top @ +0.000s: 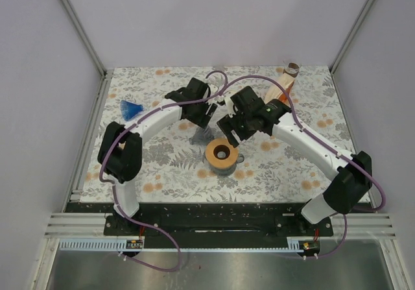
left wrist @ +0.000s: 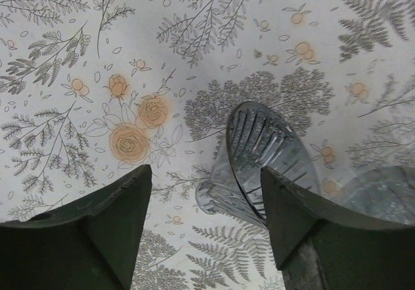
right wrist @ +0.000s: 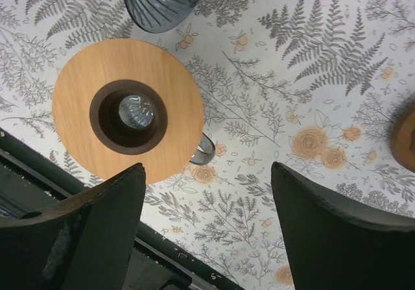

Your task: Place the coffee filter in the dripper

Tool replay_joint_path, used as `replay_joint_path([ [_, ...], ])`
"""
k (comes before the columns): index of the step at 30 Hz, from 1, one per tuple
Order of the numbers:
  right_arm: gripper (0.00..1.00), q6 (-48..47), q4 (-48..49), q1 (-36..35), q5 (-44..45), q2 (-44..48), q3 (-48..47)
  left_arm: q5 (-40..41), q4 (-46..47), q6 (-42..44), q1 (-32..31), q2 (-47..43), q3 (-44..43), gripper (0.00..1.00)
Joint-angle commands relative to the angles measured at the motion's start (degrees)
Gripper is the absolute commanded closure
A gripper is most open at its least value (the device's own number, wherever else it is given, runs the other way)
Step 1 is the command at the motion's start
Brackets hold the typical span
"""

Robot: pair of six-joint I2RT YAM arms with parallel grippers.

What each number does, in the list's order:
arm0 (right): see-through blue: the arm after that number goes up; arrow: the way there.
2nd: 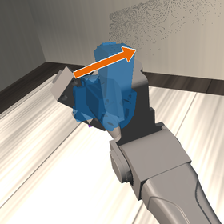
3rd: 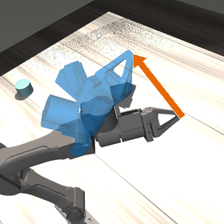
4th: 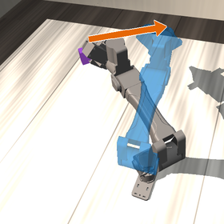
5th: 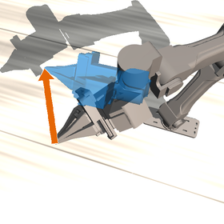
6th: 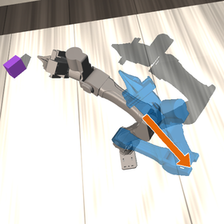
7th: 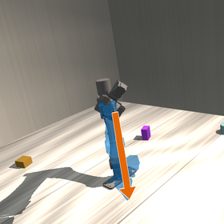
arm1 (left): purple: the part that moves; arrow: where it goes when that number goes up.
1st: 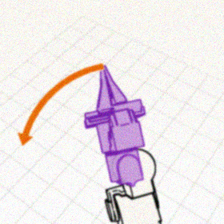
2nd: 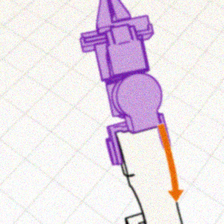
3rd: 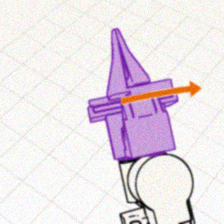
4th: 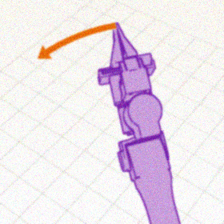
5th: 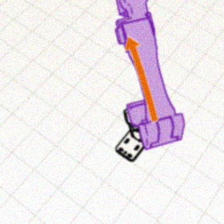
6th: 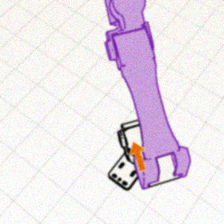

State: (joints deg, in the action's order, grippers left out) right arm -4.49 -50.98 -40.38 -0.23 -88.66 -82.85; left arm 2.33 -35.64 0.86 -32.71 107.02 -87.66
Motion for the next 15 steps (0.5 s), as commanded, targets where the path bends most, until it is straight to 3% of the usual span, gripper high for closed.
replay_joint_path([
  [1,0.14,-0.1,0.6,-0.1,5.8,3.7,0.7,3.2,-1.5,2.5,-0.2,2.5,-1.9,0.32],
  [4,0.13,0.1,1.4,-0.1,8.4,4.3,1.1,2.9,-2.4,2.9,-0.5,3.7,-1.6,0.38],
  [9,0.12,0.5,1.6,0.0,11.6,4.7,1.4,1.9,-4.3,3.5,-0.4,4.4,-1.9,0.58],
  [15,0.11,0.9,2.3,0.0,13.4,5.2,2.1,1.1,-6.5,4.6,-0.4,3.6,-2.0,0.95],
])
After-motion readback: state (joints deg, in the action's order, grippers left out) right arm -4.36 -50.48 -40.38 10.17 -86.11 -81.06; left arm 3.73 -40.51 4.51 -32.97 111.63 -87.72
